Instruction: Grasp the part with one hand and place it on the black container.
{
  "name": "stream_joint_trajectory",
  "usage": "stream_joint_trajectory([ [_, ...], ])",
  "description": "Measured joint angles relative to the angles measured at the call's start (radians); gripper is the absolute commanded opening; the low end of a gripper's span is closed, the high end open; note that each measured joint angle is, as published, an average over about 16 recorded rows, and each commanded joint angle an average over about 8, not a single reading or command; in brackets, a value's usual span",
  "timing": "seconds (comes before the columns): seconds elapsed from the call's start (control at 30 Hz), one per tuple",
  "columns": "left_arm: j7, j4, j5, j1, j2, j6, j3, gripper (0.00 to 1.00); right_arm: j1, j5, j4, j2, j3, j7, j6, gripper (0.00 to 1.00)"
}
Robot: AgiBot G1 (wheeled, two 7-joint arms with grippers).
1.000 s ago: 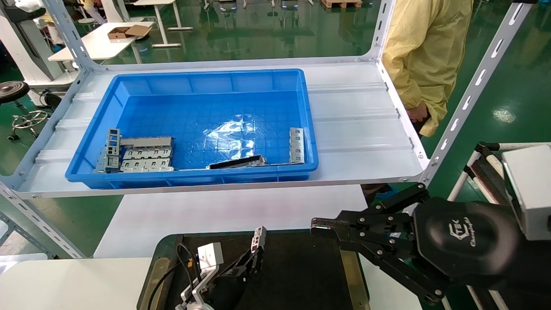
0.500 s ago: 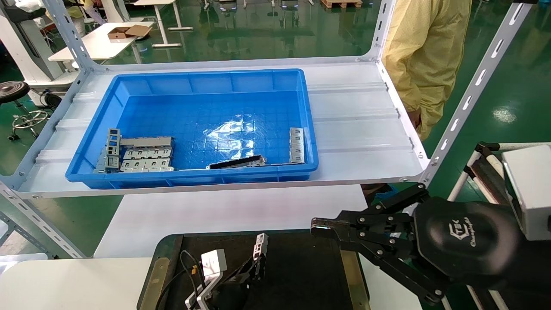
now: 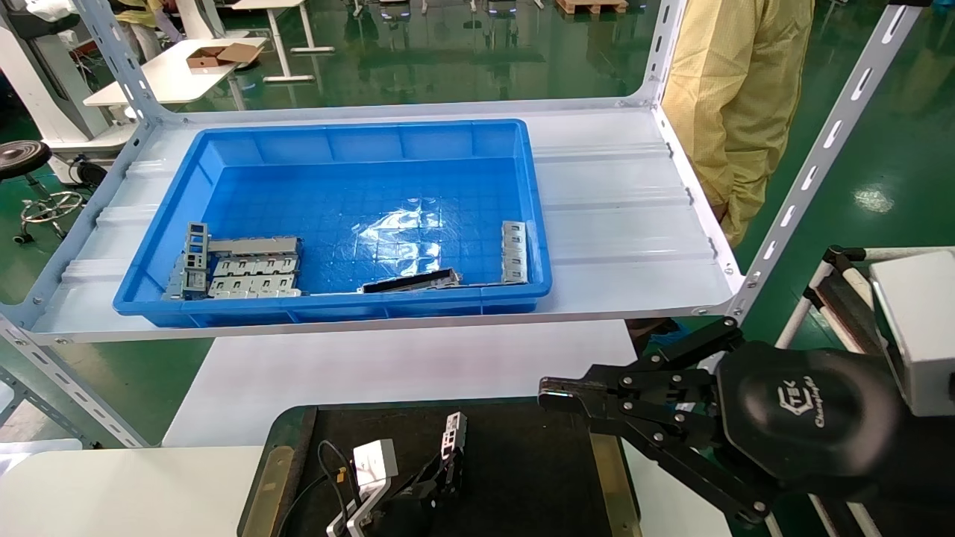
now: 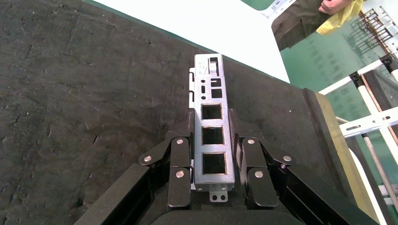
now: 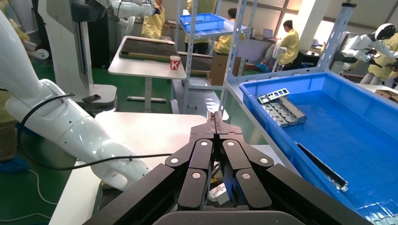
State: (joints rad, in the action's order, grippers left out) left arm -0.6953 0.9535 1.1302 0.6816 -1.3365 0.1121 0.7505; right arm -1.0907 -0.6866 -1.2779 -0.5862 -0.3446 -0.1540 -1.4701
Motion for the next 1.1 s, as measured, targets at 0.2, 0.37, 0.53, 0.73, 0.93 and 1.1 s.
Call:
stream_joint_trajectory([
  [0.2, -0.005, 0.003, -0.015, 0.005, 0.004, 0.013, 0.024, 0.97, 0.000, 0.000, 0.000, 0.000, 0.000, 0.000, 0.000, 1.00],
  [0.37, -0.007, 0.008, -0.024, 0.007, 0.008, 0.021, 0.039, 1.00, 0.000, 0.000, 0.000, 0.000, 0.000, 0.000, 0.000, 1.00],
  [0.53, -0.008, 0.012, -0.031, 0.009, 0.011, 0.029, 0.050, 1.00, 0.000, 0.000, 0.000, 0.000, 0.000, 0.000, 0.000, 1.00],
  [0.73, -0.006, 0.027, -0.034, 0.011, 0.020, 0.035, 0.060, 1.00, 0.000, 0.000, 0.000, 0.000, 0.000, 0.000, 0.000, 1.00],
  [0.93, 0.001, 0.069, -0.025, 0.011, 0.049, 0.025, 0.063, 1.00, 0.000, 0.000, 0.000, 0.000, -0.001, 0.000, 0.000, 1.00],
  [1.1, 0.010, 0.130, -0.005, 0.001, 0.098, 0.000, 0.056, 1.00, 0.000, 0.000, 0.000, 0.000, -0.001, 0.000, 0.000, 1.00],
])
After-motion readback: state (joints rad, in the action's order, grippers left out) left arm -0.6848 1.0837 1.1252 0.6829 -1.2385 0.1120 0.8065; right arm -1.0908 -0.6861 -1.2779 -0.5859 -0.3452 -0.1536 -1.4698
